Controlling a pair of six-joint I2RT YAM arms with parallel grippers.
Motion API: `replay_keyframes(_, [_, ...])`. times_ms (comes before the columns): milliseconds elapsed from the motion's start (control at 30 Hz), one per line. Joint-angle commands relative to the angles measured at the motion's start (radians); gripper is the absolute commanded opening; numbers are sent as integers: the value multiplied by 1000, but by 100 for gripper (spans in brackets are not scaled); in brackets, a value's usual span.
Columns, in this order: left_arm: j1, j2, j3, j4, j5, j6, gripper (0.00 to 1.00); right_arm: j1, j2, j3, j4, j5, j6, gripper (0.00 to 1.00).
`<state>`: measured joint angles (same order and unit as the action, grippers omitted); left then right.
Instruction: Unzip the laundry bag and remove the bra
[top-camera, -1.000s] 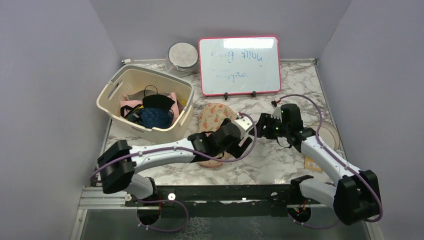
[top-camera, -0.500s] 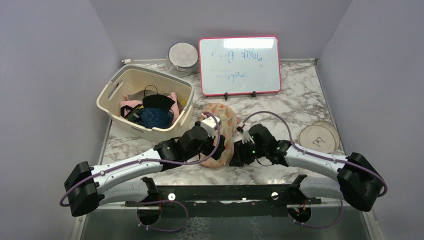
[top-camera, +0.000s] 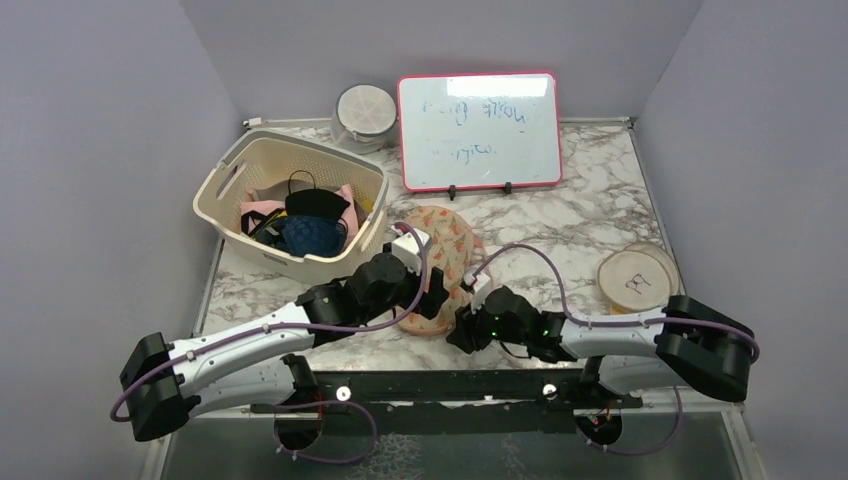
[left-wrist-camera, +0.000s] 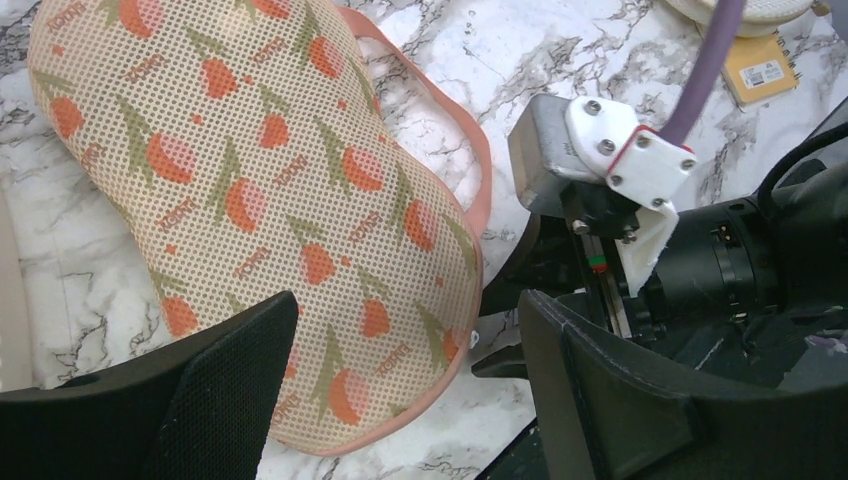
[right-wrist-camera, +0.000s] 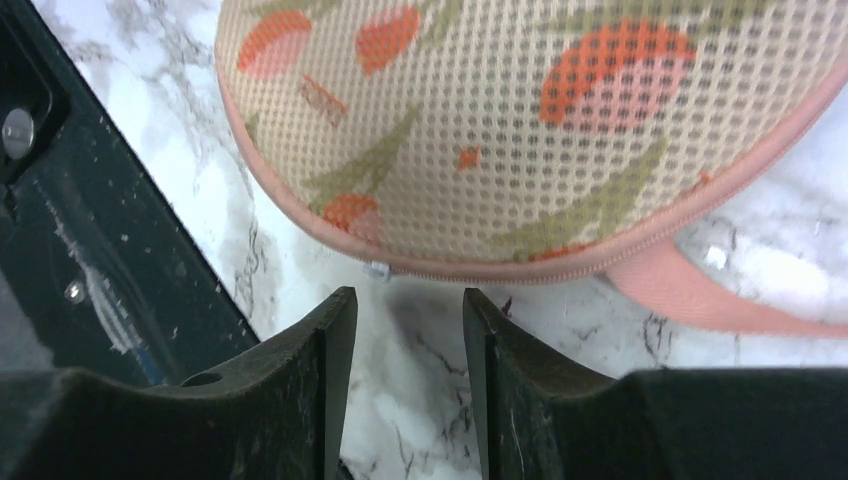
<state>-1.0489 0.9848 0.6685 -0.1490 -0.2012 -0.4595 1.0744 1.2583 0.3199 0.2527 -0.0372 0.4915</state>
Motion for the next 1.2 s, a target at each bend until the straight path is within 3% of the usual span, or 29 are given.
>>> replay_keyframes(0, [1,-44,-30,29,20,-18,75,50,40,-29,269,136,-95,42])
replay_keyframes(167, [1,-57,-35,15,13,-12,75,177,81,-54,370,301,-118,42])
replay_keyframes(467, [2,-85,-41,7,1,0,75,249,185,-32,412,553,-106,39])
replay_keyframes(733, [1,-95,-57,11,2,-8,76,256,213,-38,517,538,-125,35])
replay_keyframes(1033, [2,-55,-74,6,-12,55,76,256,155,-24,368,632,-37,2])
replay_keyframes(1167, [-6,19,-91,27,-30,127,71,256,127,-28,336,598,-36,1])
